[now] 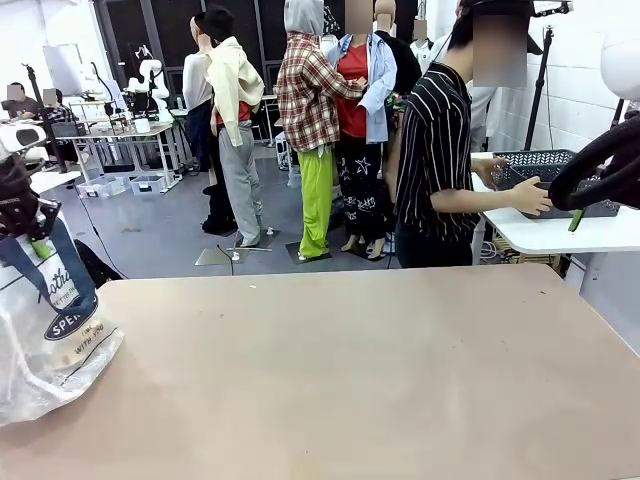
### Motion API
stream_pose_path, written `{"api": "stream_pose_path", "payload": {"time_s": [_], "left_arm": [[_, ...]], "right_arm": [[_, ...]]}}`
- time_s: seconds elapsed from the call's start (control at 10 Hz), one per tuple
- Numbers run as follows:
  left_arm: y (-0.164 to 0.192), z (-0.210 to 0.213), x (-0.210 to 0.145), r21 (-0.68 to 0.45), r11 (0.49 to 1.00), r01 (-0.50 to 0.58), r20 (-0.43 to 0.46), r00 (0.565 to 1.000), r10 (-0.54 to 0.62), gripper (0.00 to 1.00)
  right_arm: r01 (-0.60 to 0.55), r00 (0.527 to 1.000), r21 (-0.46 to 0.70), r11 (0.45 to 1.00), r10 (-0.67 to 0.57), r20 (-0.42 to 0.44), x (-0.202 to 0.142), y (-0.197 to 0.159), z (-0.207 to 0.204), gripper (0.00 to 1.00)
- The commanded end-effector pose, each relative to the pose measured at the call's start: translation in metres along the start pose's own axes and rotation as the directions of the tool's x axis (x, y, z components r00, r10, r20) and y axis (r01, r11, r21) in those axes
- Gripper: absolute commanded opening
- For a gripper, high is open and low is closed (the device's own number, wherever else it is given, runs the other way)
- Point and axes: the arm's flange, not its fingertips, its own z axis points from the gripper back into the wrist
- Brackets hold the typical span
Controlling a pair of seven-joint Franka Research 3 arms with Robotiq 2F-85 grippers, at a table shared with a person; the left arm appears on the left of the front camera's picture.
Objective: Transfer purchased items from the store into the shopping bag.
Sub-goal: Move the Reusable shopping bag to the right side of the table.
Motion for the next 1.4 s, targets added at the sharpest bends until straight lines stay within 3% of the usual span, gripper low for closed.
{"api": "stream_pose_path", "payload": {"time_s": [0.0, 0.2, 0.4, 0.6, 0.8, 1.0, 1.3], "left_arm": [[-0.006, 0.01, 0.005, 0.008, 1.0, -0.021, 0.028, 0.999, 0.021, 0.22], [-0.01, 0.013, 0.005, -0.023, 0.999, -0.023, 0.062, 0.998, 0.025, 0.62], [-0.023, 0.035, -0.004, -0.087, 0.996, 0.005, 0.18, 0.984, 0.01, 1.0], [-0.052, 0.061, -0.02, -0.152, 0.986, 0.066, 0.314, 0.949, -0.015, 1.0], [-0.111, 0.069, -0.039, -0.184, 0.955, 0.231, 0.38, 0.913, -0.148, 1.0], [-0.174, 0.056, -0.043, -0.26, 0.894, 0.365, 0.342, 0.901, -0.268, 1.0], [-0.261, -0.023, -0.006, -0.351, 0.817, 0.458, 0.184, 0.889, -0.419, 1.0]], "right_arm": [[-0.01, 1.0, -0.005, 1.0, 0.01, -0.002, 0.0, -0.001, -0.001, 1.0], [-0.01, 1.0, -0.005, 1.0, 0.01, -0.002, 0.0, -0.001, -0.001, 1.0], [-0.01, 1.0, -0.005, 1.0, 0.01, -0.002, 0.0, -0.001, -0.001, 1.0], [-0.01, 1.0, -0.005, 1.0, 0.01, -0.002, 0.0, -0.001, -0.001, 1.0], [-0.01, 1.0, -0.005, 1.0, 0.01, -0.002, 0.0, -0.001, -0.001, 1.0], [-0.01, 1.0, -0.005, 1.0, 0.01, -0.002, 0.0, -0.001, -0.001, 1.0], [-0.01, 1.0, -0.005, 1.0, 0.01, -0.002, 0.0, -0.001, -0.001, 1.0]]}}
